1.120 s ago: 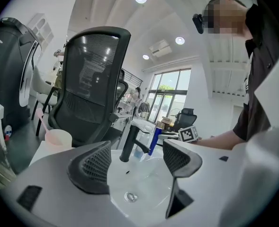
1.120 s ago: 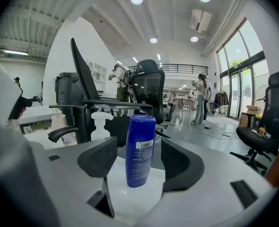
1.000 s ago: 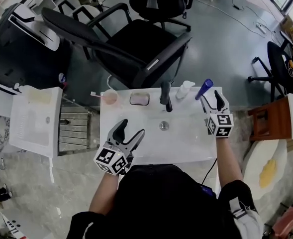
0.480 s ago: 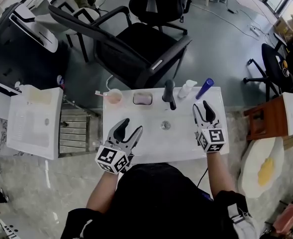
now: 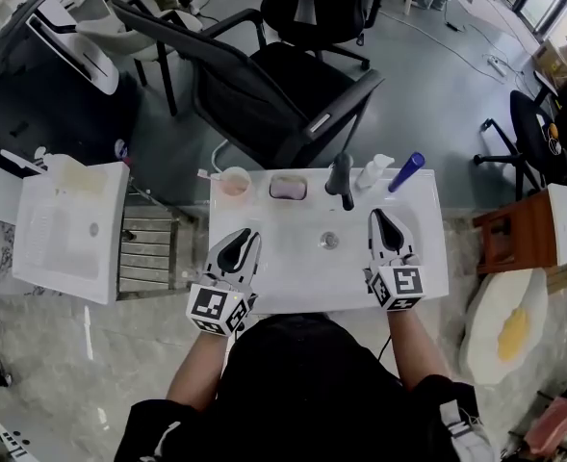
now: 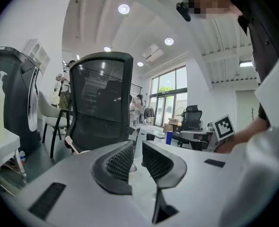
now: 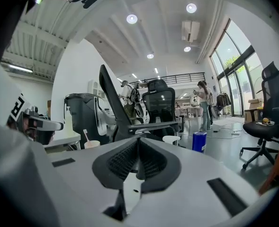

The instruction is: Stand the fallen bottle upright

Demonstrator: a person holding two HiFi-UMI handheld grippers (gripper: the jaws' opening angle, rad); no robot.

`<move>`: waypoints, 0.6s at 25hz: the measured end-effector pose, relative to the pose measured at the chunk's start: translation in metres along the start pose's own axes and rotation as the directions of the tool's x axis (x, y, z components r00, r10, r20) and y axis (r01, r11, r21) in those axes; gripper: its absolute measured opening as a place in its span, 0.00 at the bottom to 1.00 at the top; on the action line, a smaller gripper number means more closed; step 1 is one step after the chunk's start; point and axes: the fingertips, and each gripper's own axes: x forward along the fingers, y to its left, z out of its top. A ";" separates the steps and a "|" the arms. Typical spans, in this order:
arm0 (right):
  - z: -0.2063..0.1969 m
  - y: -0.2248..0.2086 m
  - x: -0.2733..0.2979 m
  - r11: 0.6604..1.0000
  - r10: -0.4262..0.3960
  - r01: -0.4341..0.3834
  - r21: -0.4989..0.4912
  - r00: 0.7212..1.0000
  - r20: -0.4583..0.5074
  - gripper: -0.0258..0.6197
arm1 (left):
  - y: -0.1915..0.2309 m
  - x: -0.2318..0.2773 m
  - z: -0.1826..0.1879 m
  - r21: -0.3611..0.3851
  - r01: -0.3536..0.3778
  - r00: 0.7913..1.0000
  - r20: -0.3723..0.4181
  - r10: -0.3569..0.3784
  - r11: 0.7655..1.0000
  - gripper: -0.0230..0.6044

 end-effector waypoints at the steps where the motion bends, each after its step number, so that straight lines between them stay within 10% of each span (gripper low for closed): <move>1: 0.000 0.004 0.001 1.000 0.010 -0.010 -0.001 1.000 0.000 0.10 | 0.003 -0.001 0.001 -0.003 -0.006 1.000 0.006 0.006 1.000 0.14; 15: 0.008 0.031 0.002 0.997 0.065 -0.064 -0.044 0.998 0.012 0.09 | 0.013 -0.012 0.002 -0.036 -0.024 0.999 0.032 0.025 0.999 0.11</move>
